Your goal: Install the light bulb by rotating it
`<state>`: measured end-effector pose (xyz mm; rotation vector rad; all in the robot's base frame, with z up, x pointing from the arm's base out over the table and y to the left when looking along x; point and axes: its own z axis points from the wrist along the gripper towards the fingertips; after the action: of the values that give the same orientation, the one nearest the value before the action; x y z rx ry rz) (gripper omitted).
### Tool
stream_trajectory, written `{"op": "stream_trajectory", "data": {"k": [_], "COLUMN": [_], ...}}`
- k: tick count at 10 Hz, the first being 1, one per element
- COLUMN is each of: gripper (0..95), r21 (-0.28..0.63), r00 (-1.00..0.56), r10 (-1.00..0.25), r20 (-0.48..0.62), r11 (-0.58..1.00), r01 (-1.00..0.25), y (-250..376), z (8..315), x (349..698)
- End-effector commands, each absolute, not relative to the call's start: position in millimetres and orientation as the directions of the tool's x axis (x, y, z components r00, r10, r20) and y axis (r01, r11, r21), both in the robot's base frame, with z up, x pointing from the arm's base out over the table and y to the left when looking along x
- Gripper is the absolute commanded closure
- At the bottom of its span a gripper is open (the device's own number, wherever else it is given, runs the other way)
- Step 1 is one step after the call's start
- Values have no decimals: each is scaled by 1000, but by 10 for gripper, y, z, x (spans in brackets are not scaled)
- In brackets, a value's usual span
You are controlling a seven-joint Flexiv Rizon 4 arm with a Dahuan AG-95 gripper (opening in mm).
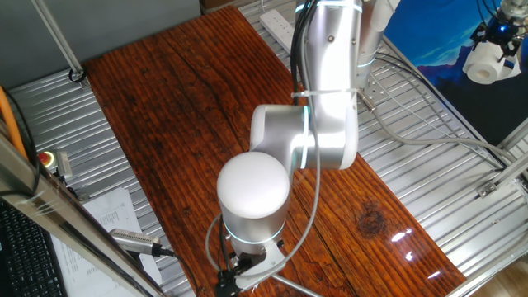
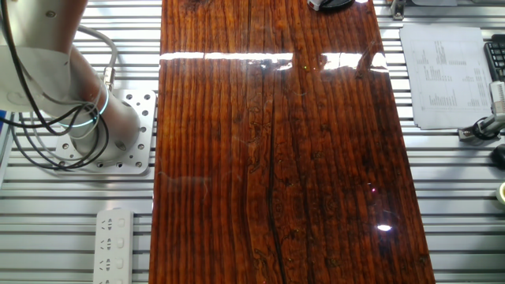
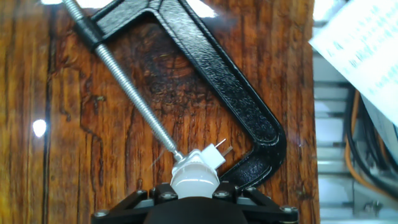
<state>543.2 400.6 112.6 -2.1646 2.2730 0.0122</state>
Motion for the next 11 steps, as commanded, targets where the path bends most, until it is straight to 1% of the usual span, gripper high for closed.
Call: {"op": "stream_trajectory", "data": {"k": [1, 5, 6, 11], "gripper": [760, 760, 760, 760], "r21": [-4, 1, 1, 2], "r00": [-200, -382, -393, -599], "r10": [-980, -924, -919, -800], "r20": [-1, -4, -4, -3], "r11": [200, 382, 393, 599], "r01": [-980, -924, -919, -800], "y": [4001, 4001, 4001, 3998], "z": [1123, 1123, 1123, 1124], "x": [5441, 5441, 5441, 5441]}}
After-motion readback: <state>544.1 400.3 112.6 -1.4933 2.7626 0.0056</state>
